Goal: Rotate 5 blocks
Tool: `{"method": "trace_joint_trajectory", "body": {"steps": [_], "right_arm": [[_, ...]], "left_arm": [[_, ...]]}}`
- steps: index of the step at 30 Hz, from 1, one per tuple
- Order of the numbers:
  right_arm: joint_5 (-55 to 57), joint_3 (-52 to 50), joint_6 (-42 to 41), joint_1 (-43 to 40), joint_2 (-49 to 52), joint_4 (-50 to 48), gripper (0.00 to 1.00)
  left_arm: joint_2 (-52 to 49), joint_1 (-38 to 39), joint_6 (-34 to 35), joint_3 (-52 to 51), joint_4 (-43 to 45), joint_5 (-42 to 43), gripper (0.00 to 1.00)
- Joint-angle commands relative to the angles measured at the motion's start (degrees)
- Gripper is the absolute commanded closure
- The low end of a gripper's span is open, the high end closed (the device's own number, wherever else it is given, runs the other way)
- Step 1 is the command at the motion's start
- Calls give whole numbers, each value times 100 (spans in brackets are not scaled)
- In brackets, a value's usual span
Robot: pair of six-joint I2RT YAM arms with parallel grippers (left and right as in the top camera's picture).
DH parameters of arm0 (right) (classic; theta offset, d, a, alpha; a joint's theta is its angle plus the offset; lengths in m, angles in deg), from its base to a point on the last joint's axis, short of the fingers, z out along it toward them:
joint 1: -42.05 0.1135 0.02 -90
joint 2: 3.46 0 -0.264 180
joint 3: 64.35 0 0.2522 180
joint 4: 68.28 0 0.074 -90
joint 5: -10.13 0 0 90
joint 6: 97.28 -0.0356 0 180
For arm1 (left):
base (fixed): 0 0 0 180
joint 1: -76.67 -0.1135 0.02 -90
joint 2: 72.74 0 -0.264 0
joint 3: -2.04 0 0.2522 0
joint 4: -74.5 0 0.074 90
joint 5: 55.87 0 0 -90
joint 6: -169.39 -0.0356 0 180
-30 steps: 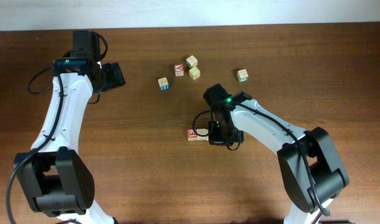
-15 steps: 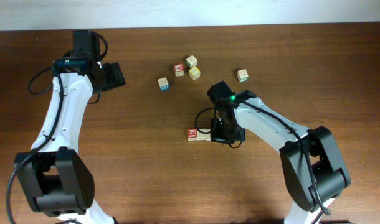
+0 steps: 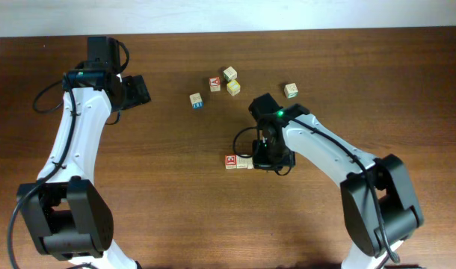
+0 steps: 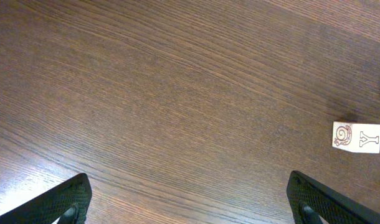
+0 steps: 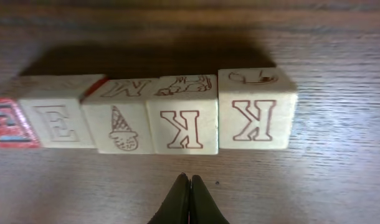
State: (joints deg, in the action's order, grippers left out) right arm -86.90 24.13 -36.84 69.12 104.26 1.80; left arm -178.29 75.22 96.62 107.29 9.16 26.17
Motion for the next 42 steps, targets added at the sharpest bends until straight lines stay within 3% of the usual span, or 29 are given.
{"method": "trace_joint_trajectory", "body": {"steps": [1,9,19,42], "right_arm": [[334,140,63,-125,-280,-59,96],[407,138,282,-804,-229,-946,96],[898,120,264,-549,155,-1508,96],[463,-107,321,-490,238,-1207,96]], "left_arm": [[-61,7,74,50,-9,22,1],[-61,7,74,50,-11,24,1],[-61,7,74,50,-11,24,1],[-61,7,76,50,-33,131,1]]}}
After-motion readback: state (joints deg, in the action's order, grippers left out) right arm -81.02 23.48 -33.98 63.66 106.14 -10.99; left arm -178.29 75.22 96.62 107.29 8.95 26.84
